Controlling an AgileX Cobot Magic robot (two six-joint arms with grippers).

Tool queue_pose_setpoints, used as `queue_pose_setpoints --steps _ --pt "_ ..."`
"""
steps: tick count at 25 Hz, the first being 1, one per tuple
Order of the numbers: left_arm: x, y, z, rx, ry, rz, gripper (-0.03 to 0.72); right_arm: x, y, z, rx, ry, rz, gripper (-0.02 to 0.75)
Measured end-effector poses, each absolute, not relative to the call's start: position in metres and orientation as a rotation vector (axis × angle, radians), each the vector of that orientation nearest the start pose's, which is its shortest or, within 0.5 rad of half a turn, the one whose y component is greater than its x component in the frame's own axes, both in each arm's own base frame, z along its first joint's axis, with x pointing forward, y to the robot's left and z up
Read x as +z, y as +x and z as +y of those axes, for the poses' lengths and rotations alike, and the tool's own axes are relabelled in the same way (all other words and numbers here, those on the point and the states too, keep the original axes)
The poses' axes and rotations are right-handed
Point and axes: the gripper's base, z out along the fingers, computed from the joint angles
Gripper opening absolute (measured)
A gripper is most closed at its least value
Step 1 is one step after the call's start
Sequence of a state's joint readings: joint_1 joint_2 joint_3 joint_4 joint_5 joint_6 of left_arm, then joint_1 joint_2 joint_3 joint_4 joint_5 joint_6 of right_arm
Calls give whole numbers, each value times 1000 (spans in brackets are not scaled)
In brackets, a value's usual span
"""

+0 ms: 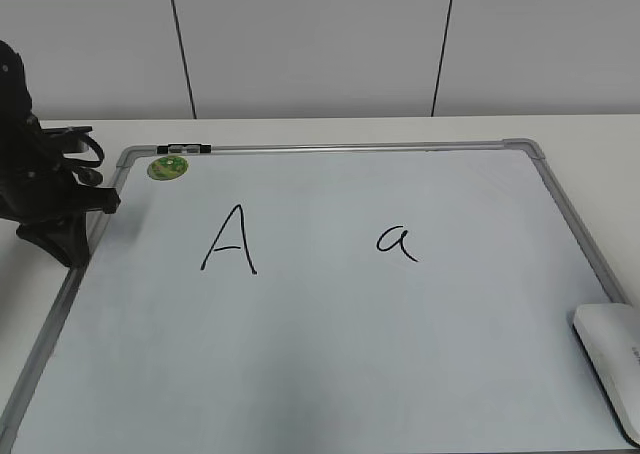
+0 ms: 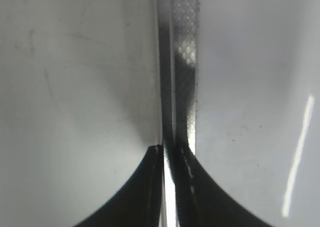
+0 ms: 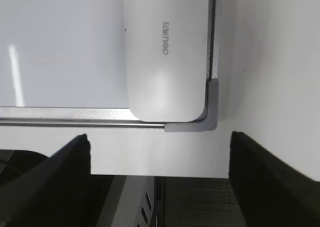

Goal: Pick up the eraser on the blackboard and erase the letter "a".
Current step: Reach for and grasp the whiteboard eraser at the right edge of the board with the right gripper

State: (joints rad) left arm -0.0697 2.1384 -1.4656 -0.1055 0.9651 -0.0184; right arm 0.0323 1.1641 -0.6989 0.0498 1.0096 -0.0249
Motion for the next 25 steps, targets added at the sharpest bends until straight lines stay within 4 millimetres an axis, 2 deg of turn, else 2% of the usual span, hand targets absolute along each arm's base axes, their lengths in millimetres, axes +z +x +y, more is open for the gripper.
queue_pose_setpoints --steps 4,10,17,25 --pt "129 406 -36 -138 -12 3122 41 219 200 10 63 -48 2963 667" --pt "129 406 -36 -138 -12 3122 42 195 221 11 59 -45 3001 669" --pt "129 406 -36 -138 -12 3122 43 177 245 11 52 -50 3041 665" --pt "129 406 -36 -138 -12 3122 49 155 258 11 47 -50 3071 652"
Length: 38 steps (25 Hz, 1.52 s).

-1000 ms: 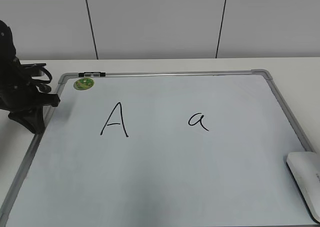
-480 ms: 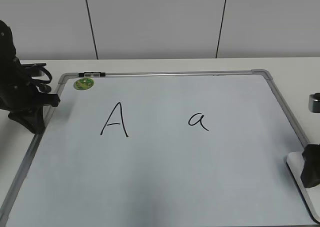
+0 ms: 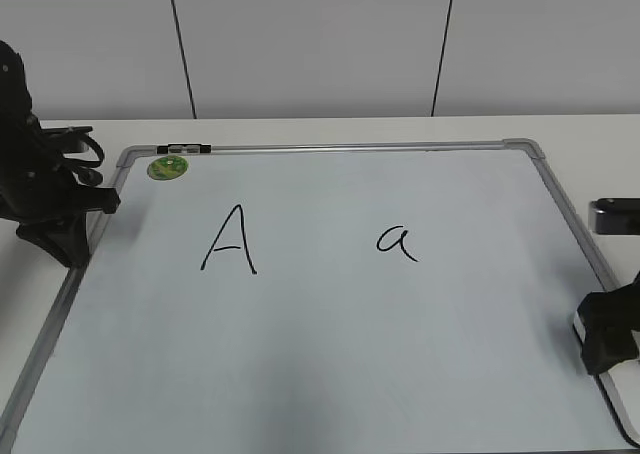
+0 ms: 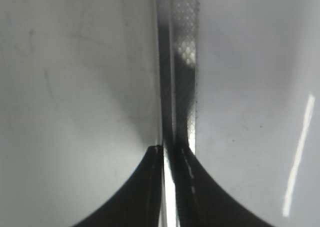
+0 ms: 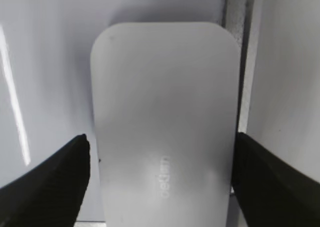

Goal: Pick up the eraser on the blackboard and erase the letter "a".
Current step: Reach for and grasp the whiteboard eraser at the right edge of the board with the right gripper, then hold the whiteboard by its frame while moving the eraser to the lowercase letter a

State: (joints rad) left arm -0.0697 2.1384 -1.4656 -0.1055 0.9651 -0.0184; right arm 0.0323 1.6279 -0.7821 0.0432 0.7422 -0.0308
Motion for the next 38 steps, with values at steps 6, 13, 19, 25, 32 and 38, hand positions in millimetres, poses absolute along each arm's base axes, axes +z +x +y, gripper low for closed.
queue_pose_setpoints --steps 6,13,19,25,32,38 --pt "129 406 -36 -138 -12 3122 53 145 263 11 45 -48 3083 633" --pt "129 406 -36 -138 -12 3122 55 144 263 11 36 -58 3084 526" --pt "129 406 -36 -138 -12 3122 55 144 263 11 36 -59 3083 515" --pt "130 406 -36 -138 -12 3121 55 150 267 13 83 -15 3113 514" --pt "130 406 -36 -138 -12 3121 55 191 296 19 132 -27 3141 513" --pt "130 406 -36 -138 -12 3121 55 195 327 41 139 -134 3206 513"
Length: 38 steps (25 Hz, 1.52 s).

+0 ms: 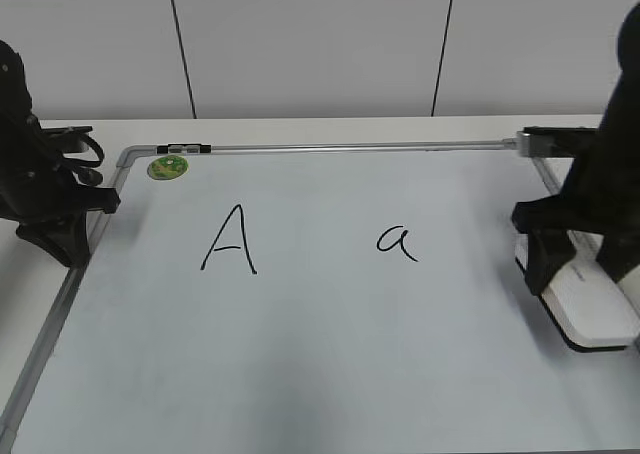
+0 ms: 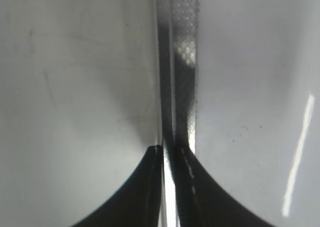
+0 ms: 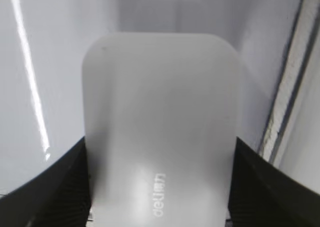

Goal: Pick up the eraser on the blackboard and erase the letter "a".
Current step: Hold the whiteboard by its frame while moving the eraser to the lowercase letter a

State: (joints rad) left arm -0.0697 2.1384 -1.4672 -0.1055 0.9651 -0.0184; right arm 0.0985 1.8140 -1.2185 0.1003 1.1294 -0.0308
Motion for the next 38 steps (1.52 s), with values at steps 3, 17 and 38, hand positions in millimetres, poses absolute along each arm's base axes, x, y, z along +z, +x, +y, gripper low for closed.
queue_pose_setpoints --steps 3,17,38 --pt "130 406 -36 -138 -12 3121 55 191 350 61 139 -219 3215 513" --pt "130 406 -37 -142 -15 3124 55 156 438 104 146 -309 3140 513" --pt "130 406 -37 -150 -20 3124 55 147 427 211 103 -662 3054 513"
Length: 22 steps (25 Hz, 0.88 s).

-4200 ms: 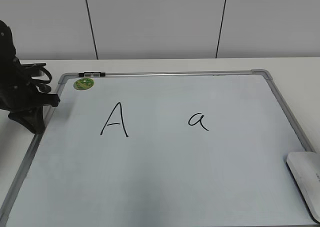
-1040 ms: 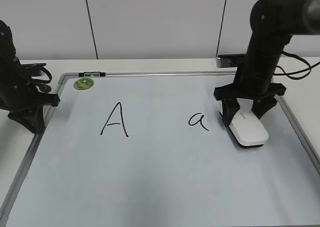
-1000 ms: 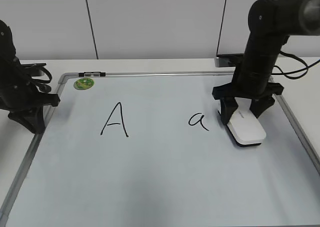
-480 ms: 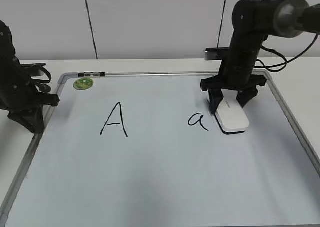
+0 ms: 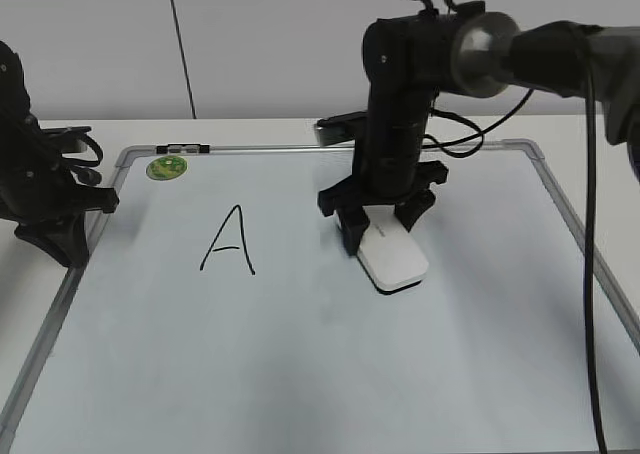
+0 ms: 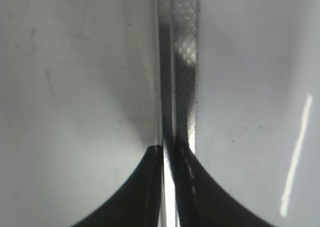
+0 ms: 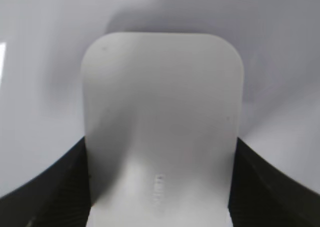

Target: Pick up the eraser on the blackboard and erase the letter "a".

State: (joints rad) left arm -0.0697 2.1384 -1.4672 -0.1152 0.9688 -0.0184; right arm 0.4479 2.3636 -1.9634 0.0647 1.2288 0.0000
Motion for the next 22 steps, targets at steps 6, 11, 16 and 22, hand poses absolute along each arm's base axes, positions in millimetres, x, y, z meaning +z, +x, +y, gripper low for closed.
queue_pose_setpoints --steps 6,11,16,22 --pt "130 406 -37 -150 -20 3124 55 146 416 233 149 -739 3044 513" --pt "130 406 -37 -150 -20 3124 55 153 413 249 322 -727 3029 513" --pt "130 406 -37 -150 -20 3124 55 180 418 260 393 -734 2936 512" --pt "130 406 -37 -150 -20 3124 56 235 426 232 122 -624 2806 512"
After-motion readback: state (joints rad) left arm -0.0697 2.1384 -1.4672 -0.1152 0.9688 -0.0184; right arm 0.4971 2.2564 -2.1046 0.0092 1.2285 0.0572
